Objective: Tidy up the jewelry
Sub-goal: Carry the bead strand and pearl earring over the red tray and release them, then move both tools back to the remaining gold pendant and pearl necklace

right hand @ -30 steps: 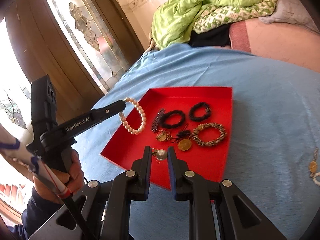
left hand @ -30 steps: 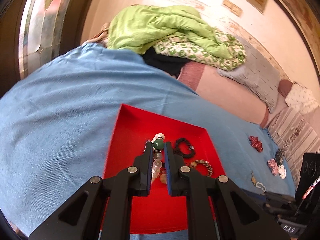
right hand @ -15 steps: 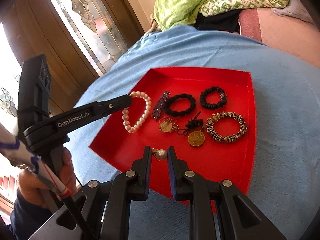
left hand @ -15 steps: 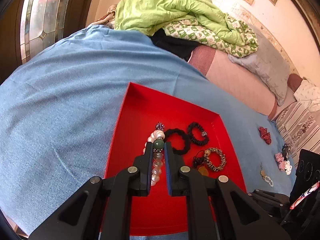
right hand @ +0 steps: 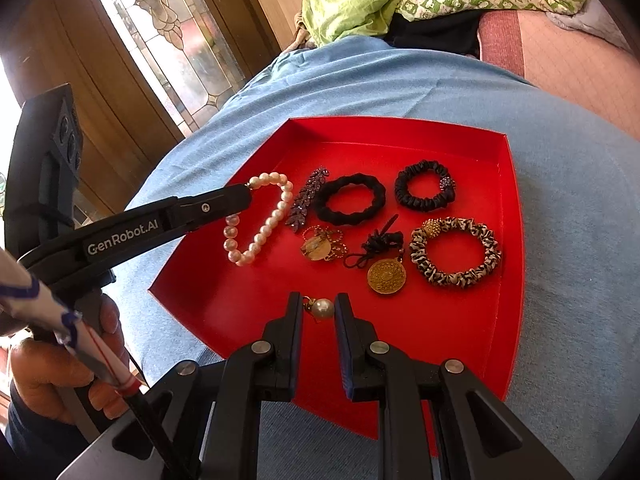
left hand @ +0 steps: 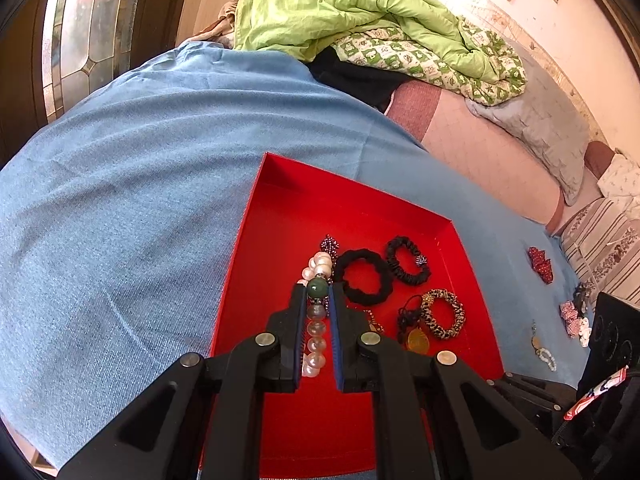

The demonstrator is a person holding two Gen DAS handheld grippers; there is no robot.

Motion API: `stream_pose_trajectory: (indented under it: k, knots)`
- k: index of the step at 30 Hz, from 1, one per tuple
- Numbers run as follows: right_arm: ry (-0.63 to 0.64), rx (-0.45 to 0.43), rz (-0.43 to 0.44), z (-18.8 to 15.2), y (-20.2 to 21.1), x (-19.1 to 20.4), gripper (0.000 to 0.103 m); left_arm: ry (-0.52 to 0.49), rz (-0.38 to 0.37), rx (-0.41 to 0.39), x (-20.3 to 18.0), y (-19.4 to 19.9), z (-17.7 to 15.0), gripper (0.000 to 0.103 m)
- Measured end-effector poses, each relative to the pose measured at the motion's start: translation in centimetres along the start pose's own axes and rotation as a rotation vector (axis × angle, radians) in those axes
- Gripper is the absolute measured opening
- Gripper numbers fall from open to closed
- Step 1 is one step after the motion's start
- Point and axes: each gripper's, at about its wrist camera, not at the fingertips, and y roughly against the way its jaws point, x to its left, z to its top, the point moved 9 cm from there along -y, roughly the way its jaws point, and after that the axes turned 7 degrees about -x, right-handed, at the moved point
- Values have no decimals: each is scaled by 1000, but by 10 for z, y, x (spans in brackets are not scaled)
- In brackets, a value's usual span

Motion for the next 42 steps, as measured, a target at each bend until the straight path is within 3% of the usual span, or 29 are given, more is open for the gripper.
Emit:
stream_pose_trajectory:
  k: [25, 29, 42]
  knots:
    - [-31, -10, 0, 3, -4, -4, 18, -6, 3, -3, -2, -4, 2, 11]
    - [-35, -29, 7, 7, 4, -4, 18, -2, 4, -24, -2, 0, 7, 27]
    - [-79, -119, 31, 30, 47, -12, 19, -23, -41, -98, -19, 12, 20, 27]
